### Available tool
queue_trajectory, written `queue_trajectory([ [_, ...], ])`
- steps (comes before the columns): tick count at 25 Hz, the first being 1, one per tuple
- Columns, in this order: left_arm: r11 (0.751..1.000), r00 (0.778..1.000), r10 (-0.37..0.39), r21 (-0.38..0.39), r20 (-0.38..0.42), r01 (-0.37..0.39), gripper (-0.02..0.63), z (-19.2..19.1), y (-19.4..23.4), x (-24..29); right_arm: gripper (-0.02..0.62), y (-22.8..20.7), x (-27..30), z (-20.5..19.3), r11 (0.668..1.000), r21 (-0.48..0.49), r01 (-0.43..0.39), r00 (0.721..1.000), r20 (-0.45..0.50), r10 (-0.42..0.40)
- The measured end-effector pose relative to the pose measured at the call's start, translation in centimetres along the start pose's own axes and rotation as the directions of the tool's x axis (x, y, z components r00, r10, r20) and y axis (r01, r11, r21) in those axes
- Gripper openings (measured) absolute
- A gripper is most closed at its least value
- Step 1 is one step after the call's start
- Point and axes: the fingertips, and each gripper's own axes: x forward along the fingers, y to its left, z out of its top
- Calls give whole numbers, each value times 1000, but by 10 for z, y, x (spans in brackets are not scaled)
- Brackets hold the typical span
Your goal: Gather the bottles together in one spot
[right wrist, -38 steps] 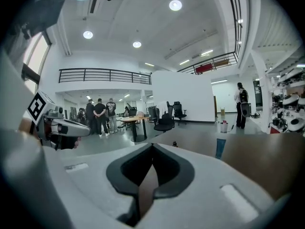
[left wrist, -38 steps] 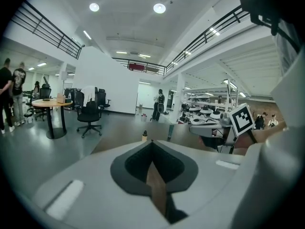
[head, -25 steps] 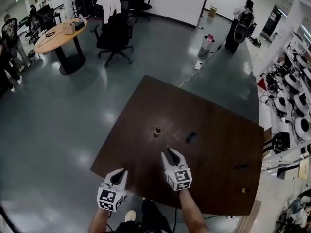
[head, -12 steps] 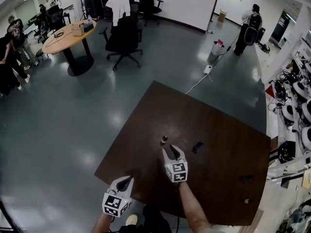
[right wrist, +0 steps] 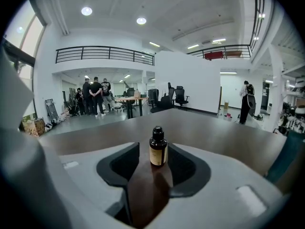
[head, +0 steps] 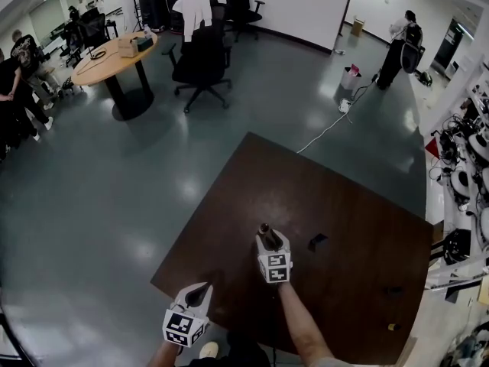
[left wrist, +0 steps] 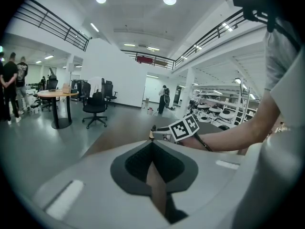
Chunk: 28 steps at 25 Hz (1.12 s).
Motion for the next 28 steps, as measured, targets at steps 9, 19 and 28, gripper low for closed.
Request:
queue_trajectory([
  [9, 1000, 1000, 1, -24, -26, -2, 0, -5, 5, 9, 179, 3, 17, 3, 1000, 16, 3, 1000, -10, -3],
  [19, 999, 1000, 6, -32, -26, -6, 0, -6, 11, 10, 138, -6, 10, 2, 999, 17, 37, 999, -2, -37],
  [28, 999, 999, -32, -21, -24, 32, 0, -4, 7, 5, 133, -16, -25, -3, 995, 33, 97, 994, 40, -98],
])
